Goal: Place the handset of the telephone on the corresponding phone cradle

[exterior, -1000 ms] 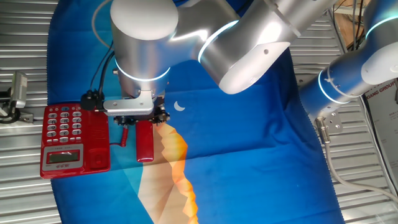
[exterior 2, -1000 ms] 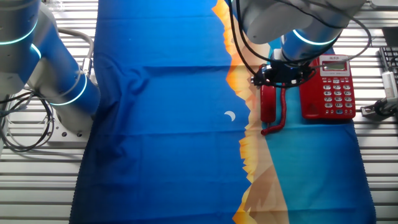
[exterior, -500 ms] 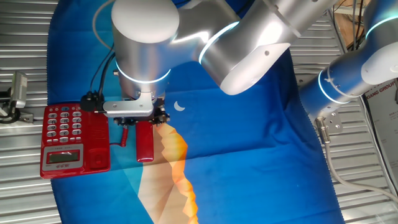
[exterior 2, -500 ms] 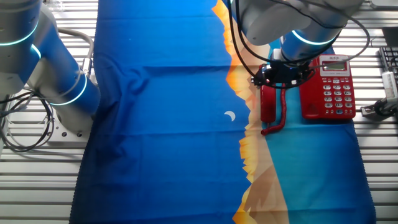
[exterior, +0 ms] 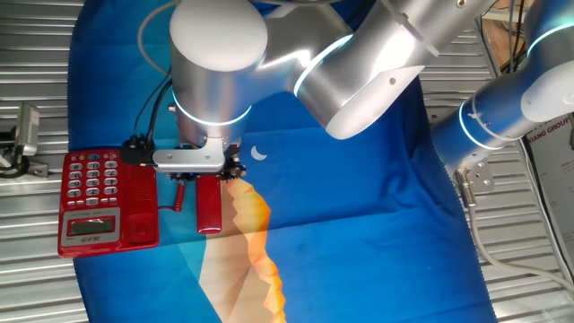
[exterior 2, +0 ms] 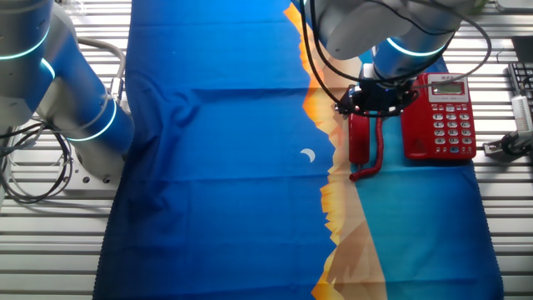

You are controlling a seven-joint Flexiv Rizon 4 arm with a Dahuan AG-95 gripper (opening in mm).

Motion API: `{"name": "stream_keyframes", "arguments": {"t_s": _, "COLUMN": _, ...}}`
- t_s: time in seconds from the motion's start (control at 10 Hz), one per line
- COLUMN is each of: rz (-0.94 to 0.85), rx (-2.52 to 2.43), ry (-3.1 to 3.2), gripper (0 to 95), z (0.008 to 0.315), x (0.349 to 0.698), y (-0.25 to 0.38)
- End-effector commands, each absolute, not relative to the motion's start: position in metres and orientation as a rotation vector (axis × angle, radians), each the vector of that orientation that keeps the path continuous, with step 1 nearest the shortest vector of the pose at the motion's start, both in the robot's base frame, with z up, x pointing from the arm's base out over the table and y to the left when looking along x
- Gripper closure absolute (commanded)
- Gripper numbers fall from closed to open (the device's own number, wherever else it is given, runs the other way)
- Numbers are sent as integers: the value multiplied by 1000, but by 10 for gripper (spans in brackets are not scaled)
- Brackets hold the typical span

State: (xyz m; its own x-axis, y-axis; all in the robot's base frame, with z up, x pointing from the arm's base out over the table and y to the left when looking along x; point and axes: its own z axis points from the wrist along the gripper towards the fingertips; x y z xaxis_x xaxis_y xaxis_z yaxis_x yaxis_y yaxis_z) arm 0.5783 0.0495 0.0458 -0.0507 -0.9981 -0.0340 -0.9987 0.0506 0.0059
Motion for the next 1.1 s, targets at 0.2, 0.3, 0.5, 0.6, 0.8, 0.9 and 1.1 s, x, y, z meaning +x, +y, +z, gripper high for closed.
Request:
{"name": "stream_keyframes", "arguments": {"t_s": 0.2, "rz": 41, "rx": -2146, "ry": 2260, "gripper": 190, "z": 42, "x": 578, "y": 49}}
{"name": "stream_keyframes", "arguments": {"t_s": 0.3, "rz": 36, "rx": -2142, "ry": 2261, "gripper": 190, "z": 40, "x": 578, "y": 49}}
{"name": "stream_keyframes", "arguments": {"t_s": 0.5, "rz": 31, "rx": -2136, "ry": 2266, "gripper": 190, "z": 37, "x": 578, "y": 49}}
{"name": "stream_keyframes", "arguments": {"t_s": 0.6, "rz": 30, "rx": -2136, "ry": 2267, "gripper": 190, "z": 37, "x": 578, "y": 49}}
{"name": "stream_keyframes", "arguments": {"t_s": 0.8, "rz": 22, "rx": -2134, "ry": 2269, "gripper": 190, "z": 35, "x": 577, "y": 49}}
{"name": "stream_keyframes", "arguments": {"t_s": 0.9, "rz": 20, "rx": -2134, "ry": 2270, "gripper": 190, "z": 34, "x": 577, "y": 49}}
{"name": "stream_keyframes", "arguments": {"t_s": 1.1, "rz": 19, "rx": -2130, "ry": 2271, "gripper": 190, "z": 33, "x": 577, "y": 48}}
